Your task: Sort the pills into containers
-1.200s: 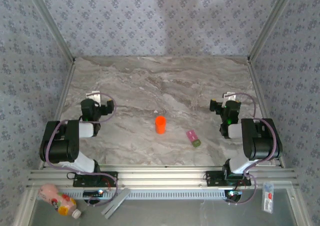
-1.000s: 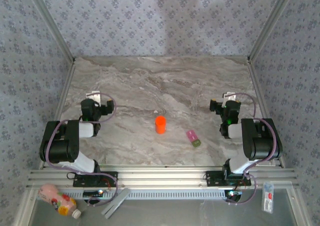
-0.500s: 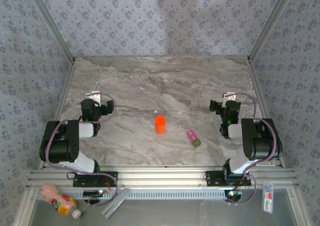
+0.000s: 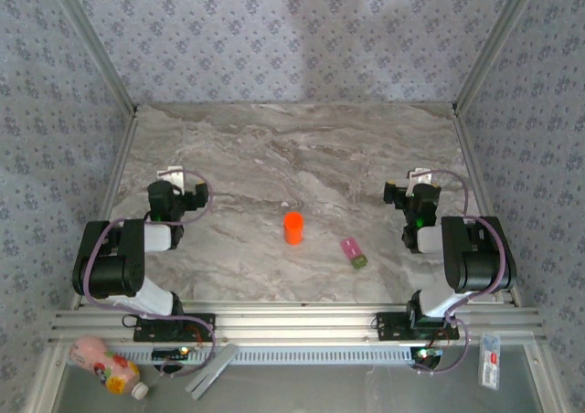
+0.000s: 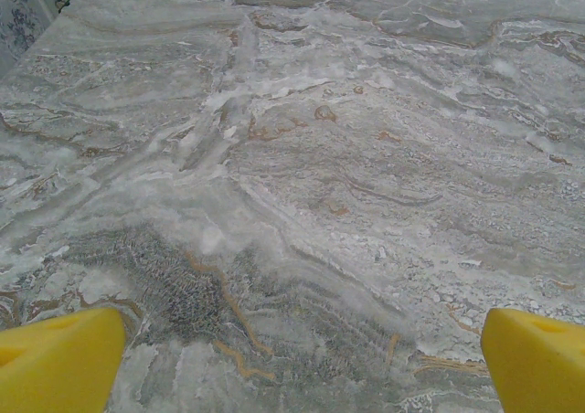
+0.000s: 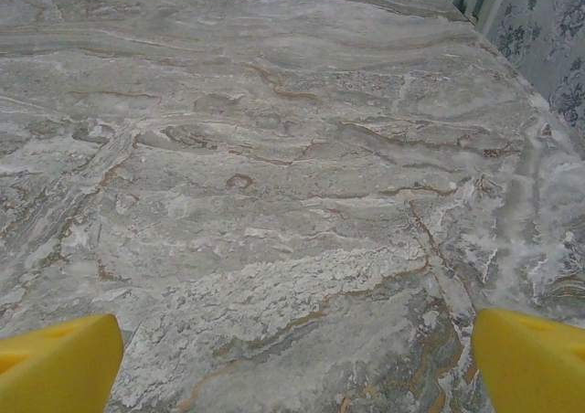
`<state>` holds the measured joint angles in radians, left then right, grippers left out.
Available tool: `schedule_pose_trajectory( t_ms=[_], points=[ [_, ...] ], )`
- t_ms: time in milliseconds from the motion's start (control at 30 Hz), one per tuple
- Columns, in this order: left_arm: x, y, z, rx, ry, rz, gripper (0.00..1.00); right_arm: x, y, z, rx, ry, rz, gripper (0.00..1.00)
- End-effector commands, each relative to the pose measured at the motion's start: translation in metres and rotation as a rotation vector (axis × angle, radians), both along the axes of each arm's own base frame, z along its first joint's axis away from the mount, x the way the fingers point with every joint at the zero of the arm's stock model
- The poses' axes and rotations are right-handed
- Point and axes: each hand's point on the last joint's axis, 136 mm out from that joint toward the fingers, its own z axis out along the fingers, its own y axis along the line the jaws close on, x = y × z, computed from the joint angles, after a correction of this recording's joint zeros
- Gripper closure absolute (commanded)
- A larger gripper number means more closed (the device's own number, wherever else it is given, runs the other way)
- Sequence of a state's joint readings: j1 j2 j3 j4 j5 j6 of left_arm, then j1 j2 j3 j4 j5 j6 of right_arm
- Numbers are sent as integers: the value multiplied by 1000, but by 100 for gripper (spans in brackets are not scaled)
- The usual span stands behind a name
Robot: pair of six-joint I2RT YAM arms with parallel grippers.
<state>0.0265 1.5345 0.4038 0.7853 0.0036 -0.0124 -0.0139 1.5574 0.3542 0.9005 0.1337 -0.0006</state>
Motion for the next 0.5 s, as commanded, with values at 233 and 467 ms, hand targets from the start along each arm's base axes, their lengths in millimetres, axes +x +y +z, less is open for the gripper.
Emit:
schedule_pose_trajectory(
  t_ms=[233,467],
  points=[
    [11,12,20,-14,14,67,0,-3,-12,39,20,-25,-54,0],
    [9,17,36,-9,14,101,0,-13,-38,59,48,-58,-202,0]
  ],
)
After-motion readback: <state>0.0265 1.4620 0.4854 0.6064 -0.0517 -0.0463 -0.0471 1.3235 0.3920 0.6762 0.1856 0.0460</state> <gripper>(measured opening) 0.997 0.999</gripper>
